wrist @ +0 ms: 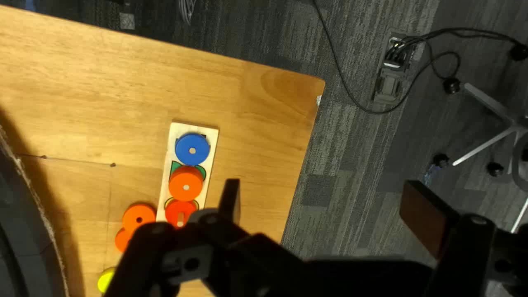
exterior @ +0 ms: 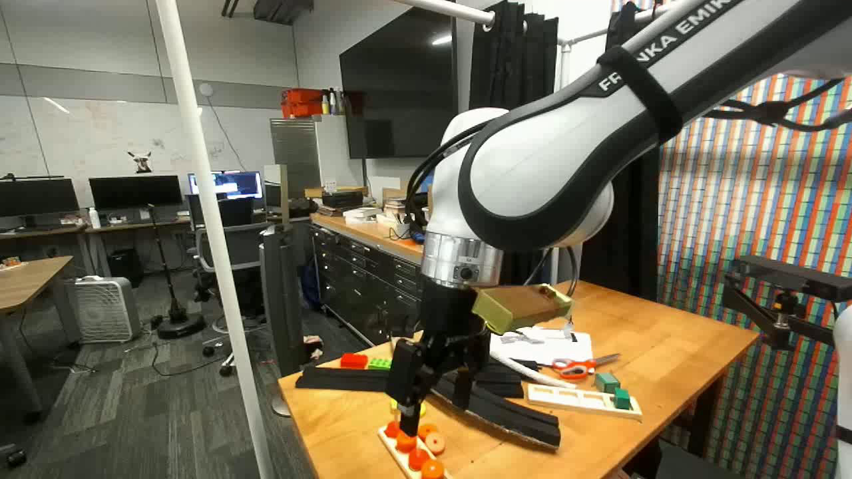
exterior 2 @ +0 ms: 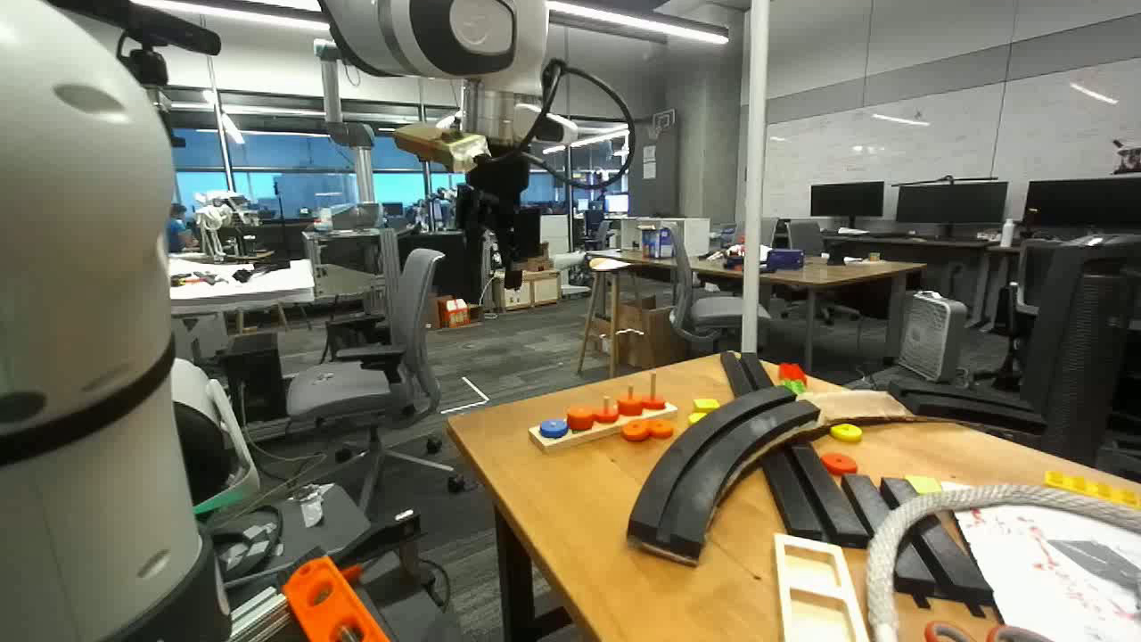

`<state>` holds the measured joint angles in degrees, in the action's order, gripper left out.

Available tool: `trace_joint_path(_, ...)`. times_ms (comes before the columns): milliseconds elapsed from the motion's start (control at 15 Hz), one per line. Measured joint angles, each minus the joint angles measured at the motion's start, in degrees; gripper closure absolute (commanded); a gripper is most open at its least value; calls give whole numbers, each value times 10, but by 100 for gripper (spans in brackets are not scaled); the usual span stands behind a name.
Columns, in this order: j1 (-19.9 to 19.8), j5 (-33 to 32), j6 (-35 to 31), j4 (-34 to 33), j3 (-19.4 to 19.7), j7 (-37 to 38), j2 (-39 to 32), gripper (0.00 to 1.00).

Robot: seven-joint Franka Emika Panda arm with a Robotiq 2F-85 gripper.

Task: Put the yellow ring on the wooden platform

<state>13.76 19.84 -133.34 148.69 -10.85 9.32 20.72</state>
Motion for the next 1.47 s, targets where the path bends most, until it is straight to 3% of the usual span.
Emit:
trace_joint_path(667, -7, -8, -7, 0, 0, 16, -1, 0)
trace_joint_path(1133, -61, -99, -7, 18, 6, 38, -18, 0)
trace_joint_path(1467, -92, -119, -45, 7, 29, 37, -51, 0)
